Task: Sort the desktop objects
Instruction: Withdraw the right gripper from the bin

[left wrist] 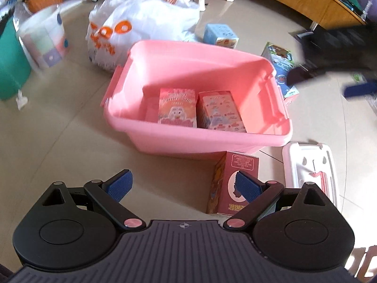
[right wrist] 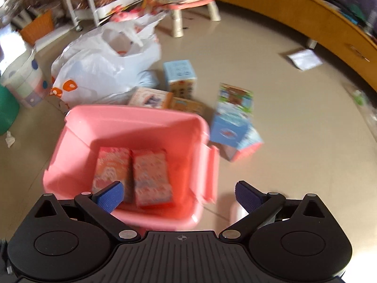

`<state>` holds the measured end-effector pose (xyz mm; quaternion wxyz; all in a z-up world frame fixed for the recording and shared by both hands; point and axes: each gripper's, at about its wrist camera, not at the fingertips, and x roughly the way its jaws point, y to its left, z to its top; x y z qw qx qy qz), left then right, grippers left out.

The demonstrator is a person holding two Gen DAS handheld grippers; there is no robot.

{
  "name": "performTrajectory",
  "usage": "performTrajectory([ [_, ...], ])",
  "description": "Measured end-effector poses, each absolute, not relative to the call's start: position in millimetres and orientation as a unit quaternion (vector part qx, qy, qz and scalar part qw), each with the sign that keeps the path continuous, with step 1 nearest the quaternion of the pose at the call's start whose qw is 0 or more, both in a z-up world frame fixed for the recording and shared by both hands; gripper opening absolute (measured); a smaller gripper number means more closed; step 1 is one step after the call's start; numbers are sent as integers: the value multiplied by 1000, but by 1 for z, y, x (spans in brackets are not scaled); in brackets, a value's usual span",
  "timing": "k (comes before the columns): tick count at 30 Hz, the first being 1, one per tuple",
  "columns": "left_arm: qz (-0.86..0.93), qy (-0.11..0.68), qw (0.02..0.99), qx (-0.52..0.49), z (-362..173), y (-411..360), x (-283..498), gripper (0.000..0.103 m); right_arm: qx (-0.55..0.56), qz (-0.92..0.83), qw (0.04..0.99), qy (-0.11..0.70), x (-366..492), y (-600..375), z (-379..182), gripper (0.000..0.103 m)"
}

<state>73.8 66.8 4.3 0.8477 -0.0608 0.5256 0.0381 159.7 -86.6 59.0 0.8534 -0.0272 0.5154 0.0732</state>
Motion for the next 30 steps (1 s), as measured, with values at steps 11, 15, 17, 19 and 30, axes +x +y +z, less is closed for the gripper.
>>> performTrajectory([
  [11, 12, 493, 870, -22, 33, 39, 59, 97, -12, -4, 881, 473, 56, -137, 48, 103],
  [15, -7, 479, 878, -8, 36, 25, 51, 97, -2, -23, 890, 455, 26, -149, 39, 103],
  [17, -11, 471, 882, -19, 38, 25, 49, 97, 16, -34, 900, 434, 15, -154, 35, 103],
  [19, -15, 461, 887, -31, 39, 25, 47, 97, 26, -37, 896, 442, 12, -160, 33, 103],
  [30, -18, 462, 885, -58, 38, 19, 55, 99, 126, -99, 866, 473, 7, -202, 15, 103],
])
